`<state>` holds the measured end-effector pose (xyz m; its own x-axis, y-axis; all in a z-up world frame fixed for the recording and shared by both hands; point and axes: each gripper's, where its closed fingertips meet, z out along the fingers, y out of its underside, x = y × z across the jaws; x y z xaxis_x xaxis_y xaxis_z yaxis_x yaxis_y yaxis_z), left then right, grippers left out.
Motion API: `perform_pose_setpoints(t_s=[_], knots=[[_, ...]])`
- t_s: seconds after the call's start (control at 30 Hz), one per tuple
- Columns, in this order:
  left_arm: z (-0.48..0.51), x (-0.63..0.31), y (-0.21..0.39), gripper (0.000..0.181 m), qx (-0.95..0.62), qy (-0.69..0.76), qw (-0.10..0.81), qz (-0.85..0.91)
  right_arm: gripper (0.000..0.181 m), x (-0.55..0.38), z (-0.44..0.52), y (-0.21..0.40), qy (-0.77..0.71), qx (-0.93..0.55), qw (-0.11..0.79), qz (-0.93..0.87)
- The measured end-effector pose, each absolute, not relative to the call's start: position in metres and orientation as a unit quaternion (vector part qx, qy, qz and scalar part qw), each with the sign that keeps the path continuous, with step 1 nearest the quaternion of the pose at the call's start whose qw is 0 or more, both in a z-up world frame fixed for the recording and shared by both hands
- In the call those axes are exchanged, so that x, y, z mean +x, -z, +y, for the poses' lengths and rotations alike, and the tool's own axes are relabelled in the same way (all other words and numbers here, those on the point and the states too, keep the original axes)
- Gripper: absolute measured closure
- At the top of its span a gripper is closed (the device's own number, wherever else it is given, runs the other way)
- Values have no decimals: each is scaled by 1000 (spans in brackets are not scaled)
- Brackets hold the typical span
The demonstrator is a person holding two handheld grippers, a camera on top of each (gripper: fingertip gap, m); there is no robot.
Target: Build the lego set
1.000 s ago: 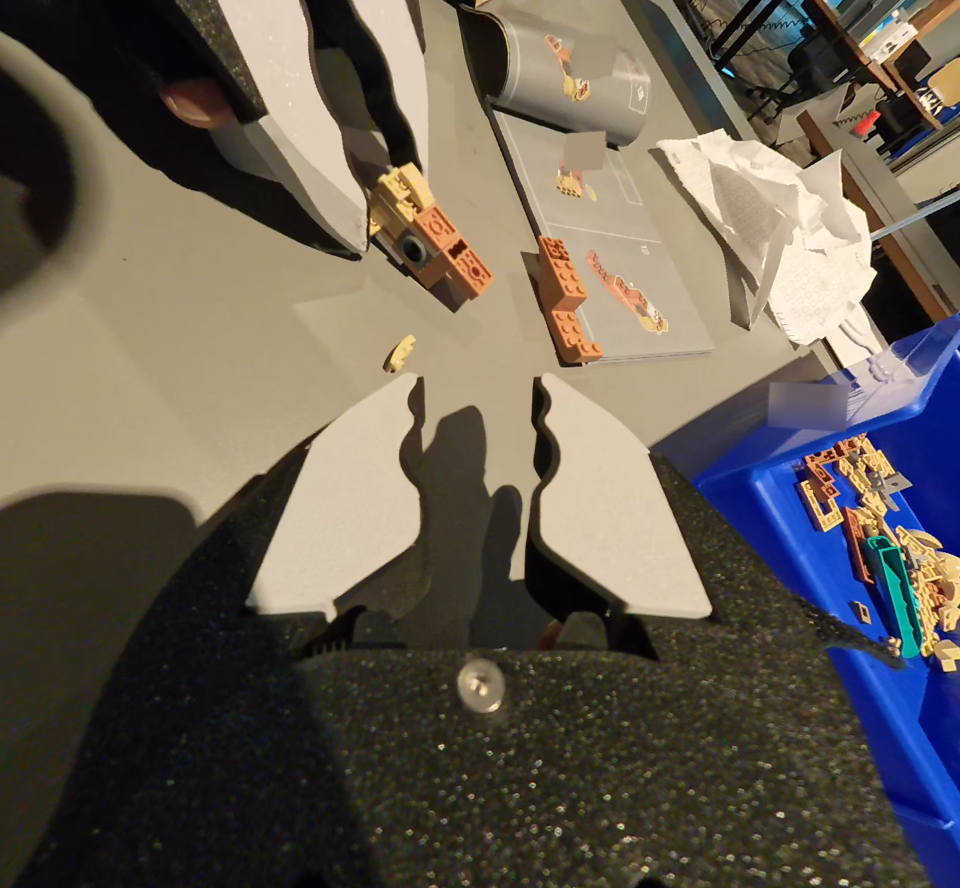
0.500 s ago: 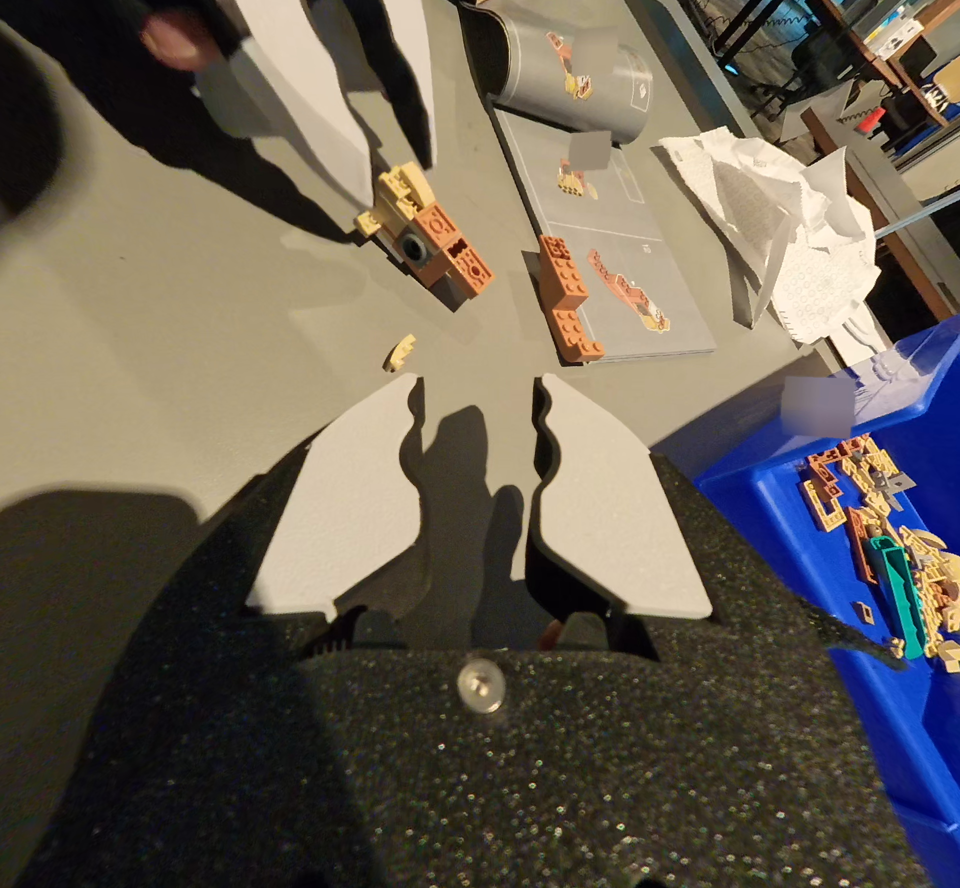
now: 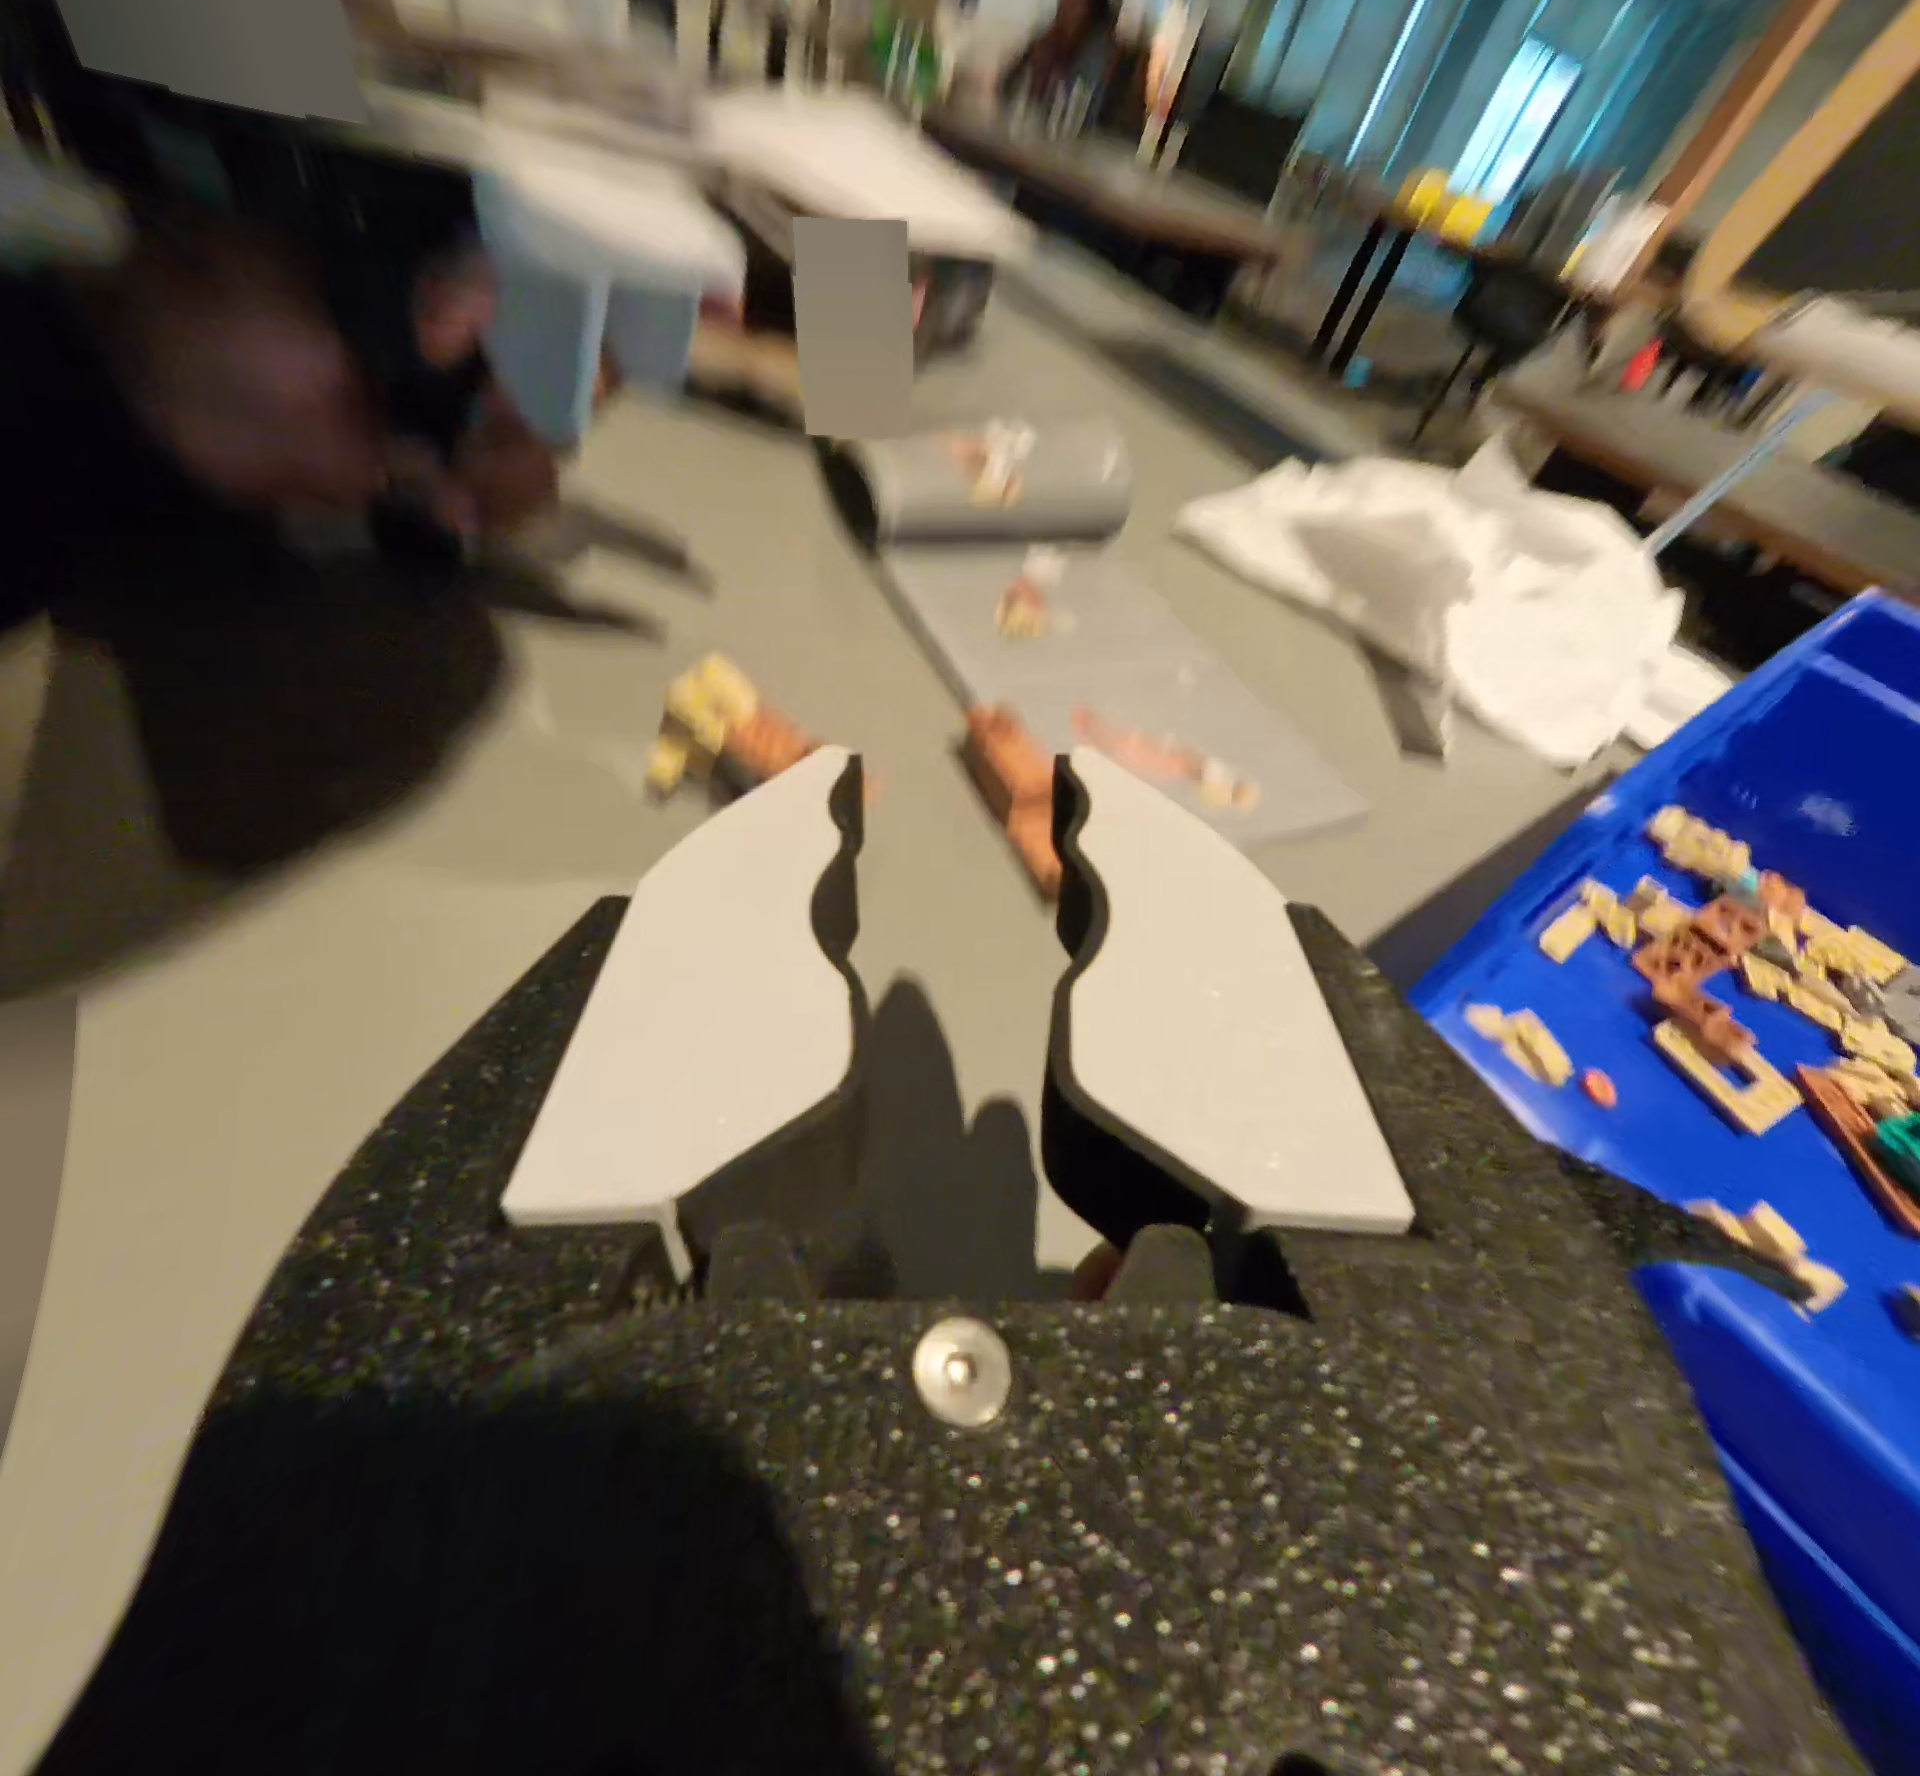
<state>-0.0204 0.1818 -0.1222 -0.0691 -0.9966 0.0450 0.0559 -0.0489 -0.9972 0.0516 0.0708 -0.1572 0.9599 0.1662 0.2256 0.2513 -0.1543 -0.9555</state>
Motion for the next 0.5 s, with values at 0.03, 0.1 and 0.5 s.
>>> perform_pose_setpoints(t_s=[0.03, 0.1, 0.5], knots=[[185, -21, 119, 155, -476, 549, 491, 481, 149, 53, 73, 149, 22, -743, 657, -124], [191, -20, 116, 159, -474, 555, 501, 464, 151, 57, 77, 139, -2, -721, 686, -100], [188, -7, 128, 171, -490, 524, 487, 499, 164, 57, 84, 130, -32, -697, 711, -90]])
